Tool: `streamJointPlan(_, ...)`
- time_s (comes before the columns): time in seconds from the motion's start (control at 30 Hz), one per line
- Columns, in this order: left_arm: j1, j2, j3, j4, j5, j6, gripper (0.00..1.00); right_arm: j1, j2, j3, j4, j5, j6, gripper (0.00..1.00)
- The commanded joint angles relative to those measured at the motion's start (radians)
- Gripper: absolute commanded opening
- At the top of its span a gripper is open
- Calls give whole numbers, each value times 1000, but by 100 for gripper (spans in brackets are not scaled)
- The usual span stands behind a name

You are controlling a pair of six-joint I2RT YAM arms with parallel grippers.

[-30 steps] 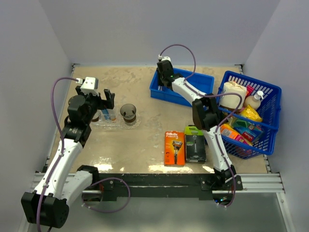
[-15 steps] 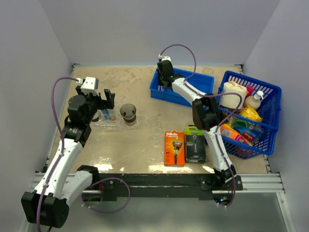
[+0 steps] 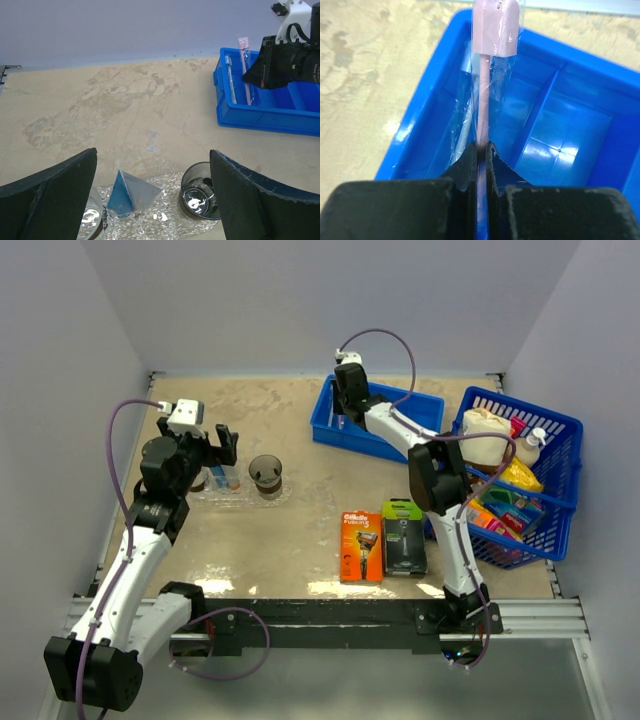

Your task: Prepare toiletry sets of a toothbrush and toothpaste on the tray

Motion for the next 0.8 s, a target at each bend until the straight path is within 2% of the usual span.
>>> streamJointPlan(0.0,-5,-7,-4,46,3,6,98,-6,-120,-14,96,4,-61,0)
streamJointPlan(0.5,-5,-4,-6,49,7,-10,98,-3,-300,-68,157,-152,-141,0)
streamJointPlan(0.6,-5,-2,-4,48,7,-26,97,11,-382,-139,185,-204,-158,0)
streamJointPlan(0.7,-5,-4,3,49,25,-31,91,44,-456,-229,219,-225,-220,0)
streamJointPlan(0.77,-5,-14,11,60,84,-46,89,66,-525,-281,197,-223,-274,0)
